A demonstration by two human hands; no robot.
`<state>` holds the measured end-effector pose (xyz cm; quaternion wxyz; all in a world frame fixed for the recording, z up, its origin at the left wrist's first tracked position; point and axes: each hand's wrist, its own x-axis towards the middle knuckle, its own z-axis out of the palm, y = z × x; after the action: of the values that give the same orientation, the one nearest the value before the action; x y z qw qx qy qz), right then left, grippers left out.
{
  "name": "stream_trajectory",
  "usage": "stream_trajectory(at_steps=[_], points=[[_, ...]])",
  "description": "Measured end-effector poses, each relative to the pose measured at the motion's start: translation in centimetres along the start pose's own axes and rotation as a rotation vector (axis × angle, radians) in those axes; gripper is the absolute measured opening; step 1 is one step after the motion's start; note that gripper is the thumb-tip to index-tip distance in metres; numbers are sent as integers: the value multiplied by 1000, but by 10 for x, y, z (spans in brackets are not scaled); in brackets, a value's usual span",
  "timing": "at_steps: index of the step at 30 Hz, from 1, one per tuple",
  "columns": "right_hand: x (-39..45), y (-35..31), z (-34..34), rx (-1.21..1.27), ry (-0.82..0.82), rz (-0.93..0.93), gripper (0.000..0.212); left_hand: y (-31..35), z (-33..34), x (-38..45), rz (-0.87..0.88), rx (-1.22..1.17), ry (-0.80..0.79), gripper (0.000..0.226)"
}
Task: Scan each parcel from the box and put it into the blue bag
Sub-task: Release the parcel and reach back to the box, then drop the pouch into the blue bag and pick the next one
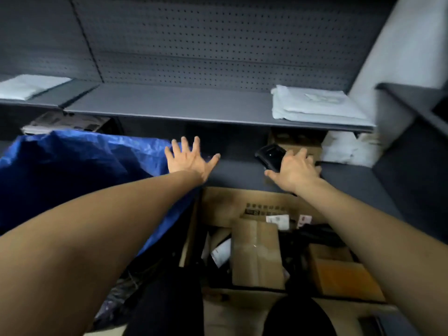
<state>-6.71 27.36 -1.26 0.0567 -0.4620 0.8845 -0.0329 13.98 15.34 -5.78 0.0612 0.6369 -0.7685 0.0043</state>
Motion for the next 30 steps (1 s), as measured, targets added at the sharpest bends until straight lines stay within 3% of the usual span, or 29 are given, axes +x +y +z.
stream_trajectory(at_steps=[12,22,26,30], points=[[21,119,55,-17,-95,129,79,101,98,-36,203,67,-230,95],[42,203,100,0,-137,199,84,145,172,-46,290,124,-271,96],[46,236,114,10,-140,239,90,181,197,-54,375,133,-294,95],[48,268,129,12,-148,276,81,228,221,-67,490,135,-352,91]])
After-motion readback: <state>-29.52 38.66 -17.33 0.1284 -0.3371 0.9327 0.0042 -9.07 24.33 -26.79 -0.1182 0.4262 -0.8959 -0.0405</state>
